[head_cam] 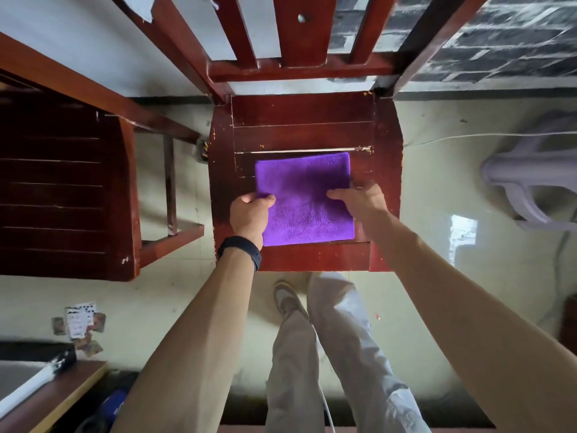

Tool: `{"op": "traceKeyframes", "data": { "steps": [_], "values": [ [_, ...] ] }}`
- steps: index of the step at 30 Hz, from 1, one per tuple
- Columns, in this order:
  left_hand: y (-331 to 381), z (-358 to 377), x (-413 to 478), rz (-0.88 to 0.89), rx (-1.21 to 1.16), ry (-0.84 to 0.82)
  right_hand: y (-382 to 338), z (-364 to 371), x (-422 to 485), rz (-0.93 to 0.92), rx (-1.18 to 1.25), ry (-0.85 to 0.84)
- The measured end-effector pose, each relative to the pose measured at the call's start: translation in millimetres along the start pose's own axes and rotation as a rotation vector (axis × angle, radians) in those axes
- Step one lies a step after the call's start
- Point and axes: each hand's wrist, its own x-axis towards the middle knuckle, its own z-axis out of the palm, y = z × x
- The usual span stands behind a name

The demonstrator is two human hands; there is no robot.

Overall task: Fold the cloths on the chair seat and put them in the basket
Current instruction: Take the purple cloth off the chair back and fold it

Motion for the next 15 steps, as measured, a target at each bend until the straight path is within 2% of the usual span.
{"op": "traceKeyframes", "data": {
  "steps": [3,6,10,15],
  "values": [
    [8,-14,1,-0.054,-0.084,-0.191,2,-12,-1,-0.069,0.047,-0.104],
    [17,-32,-10,-0.006,-0.103,-0.355,3,-27,-14,-0.133,0.199,-0.19],
    [34,-58,-47,0.045,-0.102,-0.478,7,-56,-55,-0.202,0.318,-0.281],
    [69,-87,-130,0.089,-0.089,-0.63,5,-120,-156,-0.278,0.376,-0.367]
  ]
}}
